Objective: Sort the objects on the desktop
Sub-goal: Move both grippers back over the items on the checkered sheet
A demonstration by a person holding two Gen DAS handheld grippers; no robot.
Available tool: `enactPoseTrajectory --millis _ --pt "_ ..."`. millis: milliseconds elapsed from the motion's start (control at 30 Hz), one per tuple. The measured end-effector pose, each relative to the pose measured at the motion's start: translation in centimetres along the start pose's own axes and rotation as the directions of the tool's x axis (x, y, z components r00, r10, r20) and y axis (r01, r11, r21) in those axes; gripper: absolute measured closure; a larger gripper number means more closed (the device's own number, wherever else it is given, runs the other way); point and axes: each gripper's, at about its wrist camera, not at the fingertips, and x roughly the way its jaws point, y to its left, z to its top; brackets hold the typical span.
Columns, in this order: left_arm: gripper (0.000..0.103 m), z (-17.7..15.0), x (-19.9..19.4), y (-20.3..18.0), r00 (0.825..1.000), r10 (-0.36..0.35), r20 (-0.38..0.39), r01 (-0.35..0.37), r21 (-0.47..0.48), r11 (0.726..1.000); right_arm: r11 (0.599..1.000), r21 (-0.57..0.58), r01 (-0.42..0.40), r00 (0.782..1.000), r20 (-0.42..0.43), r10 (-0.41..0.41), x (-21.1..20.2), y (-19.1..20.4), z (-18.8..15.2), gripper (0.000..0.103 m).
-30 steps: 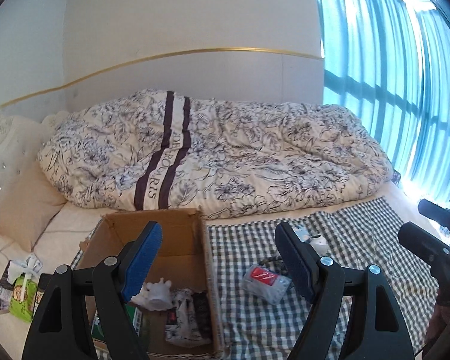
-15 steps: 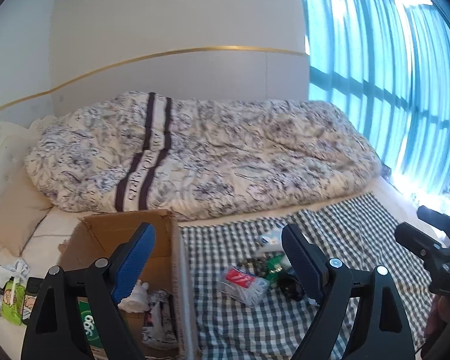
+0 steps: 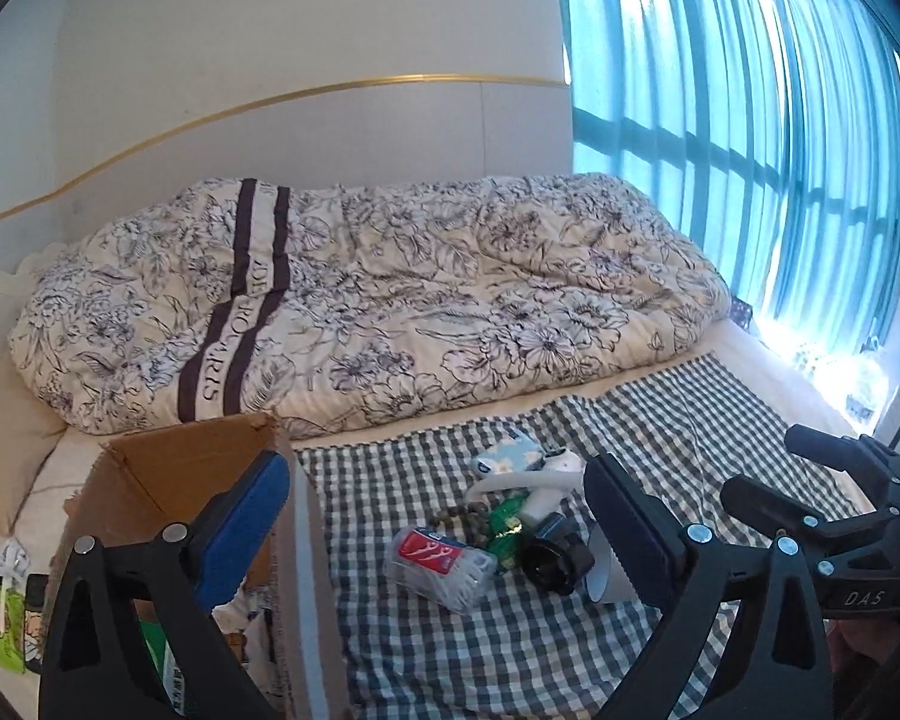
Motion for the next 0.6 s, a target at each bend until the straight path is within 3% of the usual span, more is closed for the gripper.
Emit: enactPoseTrajectory --millis 367,600 --pt "0.000 -1.2 4.0 -0.8 0.996 -0.064 -0.069 0.064 -0.010 0.998 0.999 0.028 0.015 0.997 -0.074 -0.013 2.6 -1.4 -1.3 0.000" --pt "0.000 -2.8 7.6 -0.9 0.986 -0.060 -0.157 0.053 -0.048 0.997 0.999 0.049 0.012 0.992 -0.125 -0.006 4.4 -2.0 -2.0 0.000"
